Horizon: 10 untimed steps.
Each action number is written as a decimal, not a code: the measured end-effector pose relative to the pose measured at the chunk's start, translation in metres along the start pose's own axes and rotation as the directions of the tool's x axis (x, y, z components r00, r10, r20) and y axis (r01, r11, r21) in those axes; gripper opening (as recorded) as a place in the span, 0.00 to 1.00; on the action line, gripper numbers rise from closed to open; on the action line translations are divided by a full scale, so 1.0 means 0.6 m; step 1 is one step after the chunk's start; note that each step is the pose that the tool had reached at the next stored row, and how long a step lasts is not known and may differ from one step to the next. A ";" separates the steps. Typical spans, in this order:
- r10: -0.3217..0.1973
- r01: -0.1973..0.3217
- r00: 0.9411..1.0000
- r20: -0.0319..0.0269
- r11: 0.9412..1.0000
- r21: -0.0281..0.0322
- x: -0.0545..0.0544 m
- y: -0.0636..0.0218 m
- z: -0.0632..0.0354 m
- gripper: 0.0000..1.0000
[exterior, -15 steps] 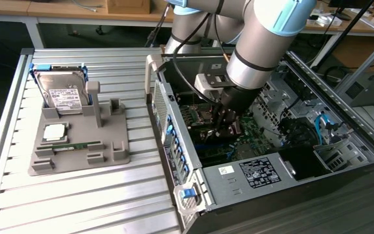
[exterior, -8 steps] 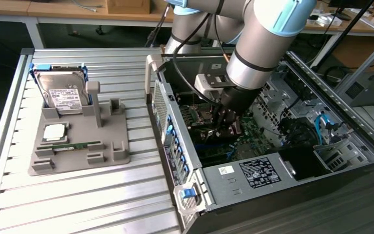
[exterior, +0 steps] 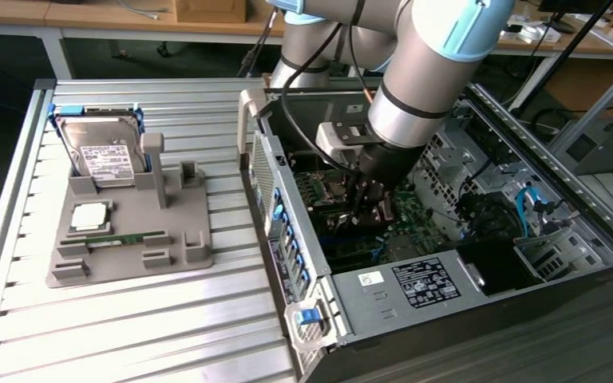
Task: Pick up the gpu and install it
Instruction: 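Insert the gpu into the slot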
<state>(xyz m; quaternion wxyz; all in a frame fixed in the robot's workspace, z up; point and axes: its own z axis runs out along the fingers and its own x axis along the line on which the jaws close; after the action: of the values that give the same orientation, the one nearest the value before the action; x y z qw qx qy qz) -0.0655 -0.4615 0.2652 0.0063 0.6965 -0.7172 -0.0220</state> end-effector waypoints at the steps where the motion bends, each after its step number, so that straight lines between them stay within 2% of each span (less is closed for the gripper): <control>1: 0.000 0.000 1.000 0.000 1.000 0.000 0.000 0.000 0.000 0.27; 10: -0.015 0.015 1.000 0.000 1.000 0.000 0.000 0.000 0.001 0.27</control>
<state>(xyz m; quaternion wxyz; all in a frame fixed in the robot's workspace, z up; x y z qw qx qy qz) -0.0657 -0.4615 0.2648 0.0064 0.7019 -0.7119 -0.0219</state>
